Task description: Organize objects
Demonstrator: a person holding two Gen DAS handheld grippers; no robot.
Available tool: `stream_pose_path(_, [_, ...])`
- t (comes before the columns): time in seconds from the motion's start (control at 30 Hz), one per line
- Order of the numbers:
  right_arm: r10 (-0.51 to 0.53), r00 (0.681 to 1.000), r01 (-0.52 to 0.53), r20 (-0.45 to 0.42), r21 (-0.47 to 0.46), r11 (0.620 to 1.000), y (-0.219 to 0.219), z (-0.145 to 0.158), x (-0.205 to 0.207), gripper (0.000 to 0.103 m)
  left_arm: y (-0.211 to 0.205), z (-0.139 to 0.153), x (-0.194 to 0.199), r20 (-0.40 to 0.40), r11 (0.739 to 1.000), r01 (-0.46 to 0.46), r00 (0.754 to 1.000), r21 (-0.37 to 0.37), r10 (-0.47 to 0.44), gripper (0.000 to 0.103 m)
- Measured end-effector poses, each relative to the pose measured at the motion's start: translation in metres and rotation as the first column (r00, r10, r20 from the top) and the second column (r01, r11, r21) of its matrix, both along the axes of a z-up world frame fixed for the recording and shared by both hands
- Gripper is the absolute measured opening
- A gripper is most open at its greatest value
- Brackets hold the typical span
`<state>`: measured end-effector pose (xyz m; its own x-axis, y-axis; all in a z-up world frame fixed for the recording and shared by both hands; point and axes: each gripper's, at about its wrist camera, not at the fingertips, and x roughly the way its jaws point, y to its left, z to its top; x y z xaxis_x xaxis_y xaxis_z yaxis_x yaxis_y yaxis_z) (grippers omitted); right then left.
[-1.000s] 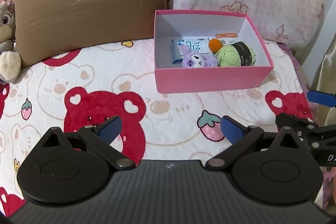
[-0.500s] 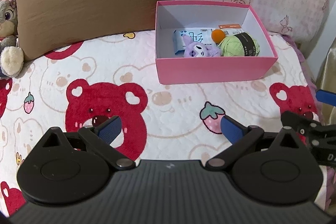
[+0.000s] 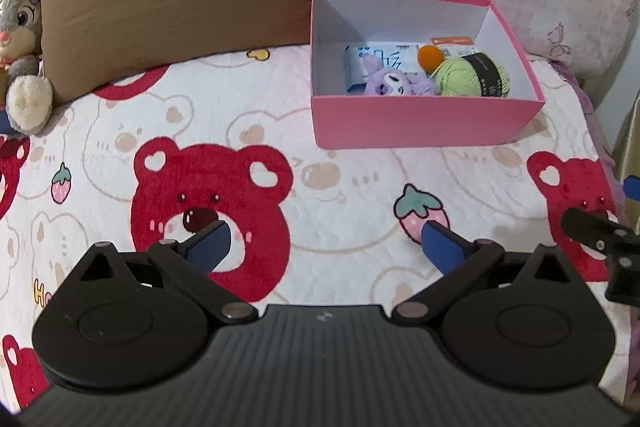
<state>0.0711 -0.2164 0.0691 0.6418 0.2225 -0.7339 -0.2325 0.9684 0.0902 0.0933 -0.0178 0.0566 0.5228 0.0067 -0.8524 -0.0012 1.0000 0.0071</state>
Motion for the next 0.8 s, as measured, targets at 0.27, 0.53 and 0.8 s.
stream_pose_path(0.27, [0.020, 1.000, -0.019, 0.003, -0.012, 1.000, 0.010, -0.001, -0.009, 0.101, 0.003, -0.008, -0.002, -0.023, 1.000, -0.001, 1.000, 0.001, 0.001, 0.103])
stream_pose_path(0.53, [0.028, 1.000, -0.028, -0.004, -0.031, 0.999, 0.020, -0.004, -0.013, 0.101, 0.005, -0.015, -0.001, -0.050, 1.000, 0.009, 0.999, -0.001, -0.009, 0.103])
stream_pose_path(0.8, [0.027, 1.000, -0.028, -0.004, -0.030, 0.999, 0.020, -0.003, -0.014, 0.101, 0.004, -0.018, -0.003, -0.060, 1.000, 0.014, 0.998, -0.004, -0.014, 0.103])
